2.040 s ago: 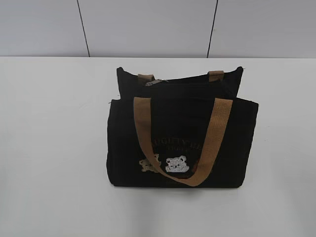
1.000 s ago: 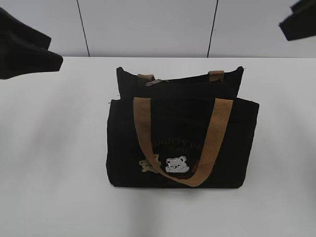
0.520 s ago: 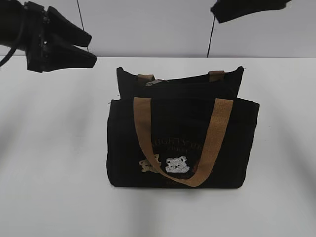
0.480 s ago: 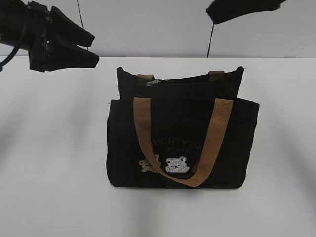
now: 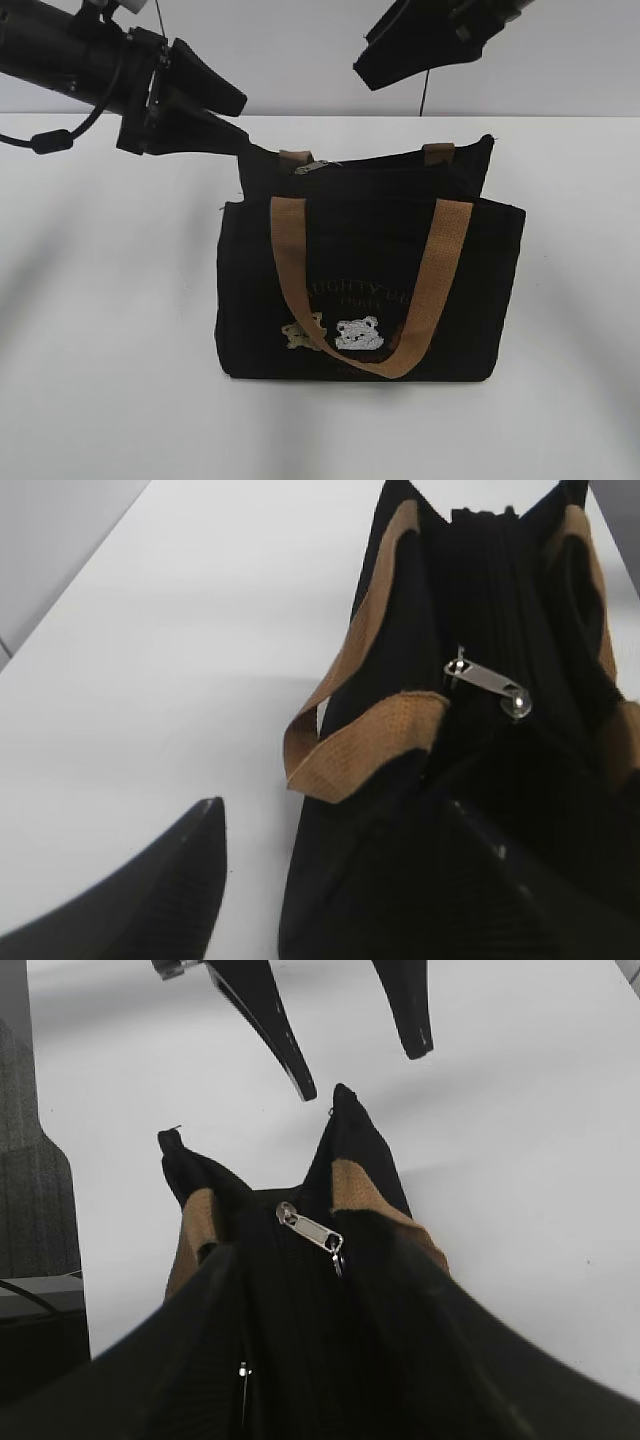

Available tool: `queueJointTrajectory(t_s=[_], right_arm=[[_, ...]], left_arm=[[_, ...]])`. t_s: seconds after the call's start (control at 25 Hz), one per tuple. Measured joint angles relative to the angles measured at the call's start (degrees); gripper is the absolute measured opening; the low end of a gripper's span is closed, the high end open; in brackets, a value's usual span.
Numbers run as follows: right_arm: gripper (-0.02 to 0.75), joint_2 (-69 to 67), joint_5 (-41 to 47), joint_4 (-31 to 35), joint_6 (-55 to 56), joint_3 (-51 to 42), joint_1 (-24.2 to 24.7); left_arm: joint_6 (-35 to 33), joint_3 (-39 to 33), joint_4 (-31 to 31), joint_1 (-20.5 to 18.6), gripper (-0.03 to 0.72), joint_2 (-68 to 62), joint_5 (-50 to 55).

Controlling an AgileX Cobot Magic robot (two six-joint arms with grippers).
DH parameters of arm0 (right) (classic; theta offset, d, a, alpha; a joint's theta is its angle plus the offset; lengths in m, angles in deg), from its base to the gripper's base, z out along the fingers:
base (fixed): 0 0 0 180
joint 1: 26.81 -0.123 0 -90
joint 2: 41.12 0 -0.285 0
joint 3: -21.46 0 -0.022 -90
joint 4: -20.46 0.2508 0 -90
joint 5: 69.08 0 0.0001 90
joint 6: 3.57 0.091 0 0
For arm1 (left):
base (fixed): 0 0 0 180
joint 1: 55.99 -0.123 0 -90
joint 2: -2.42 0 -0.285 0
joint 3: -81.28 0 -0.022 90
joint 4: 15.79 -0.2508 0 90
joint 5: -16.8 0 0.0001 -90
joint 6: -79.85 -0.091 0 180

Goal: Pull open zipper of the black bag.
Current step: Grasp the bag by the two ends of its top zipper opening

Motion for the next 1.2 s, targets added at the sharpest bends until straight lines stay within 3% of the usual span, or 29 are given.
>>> queueJointTrajectory(t_s=[0.48,0.88,1.2], right_arm=[[0.361,-1.96,-0.11,2.05,0.00,0.18,0.00],[0.361,-2.06,-0.87,3.54,-0.47,0.18,0.00],[0.361,-3.51,-0.06,3.57,-1.75,0.24,0.00]], left_arm=[[-0.14,1.07,-3.91,1.37,0.457,-2.00,1.77],[-1.26,1.07,-3.25,2.42,0.417,-4.88,1.04],[-2.30,1.07,-1.92,3.80,0.301,-5.43,-0.27]])
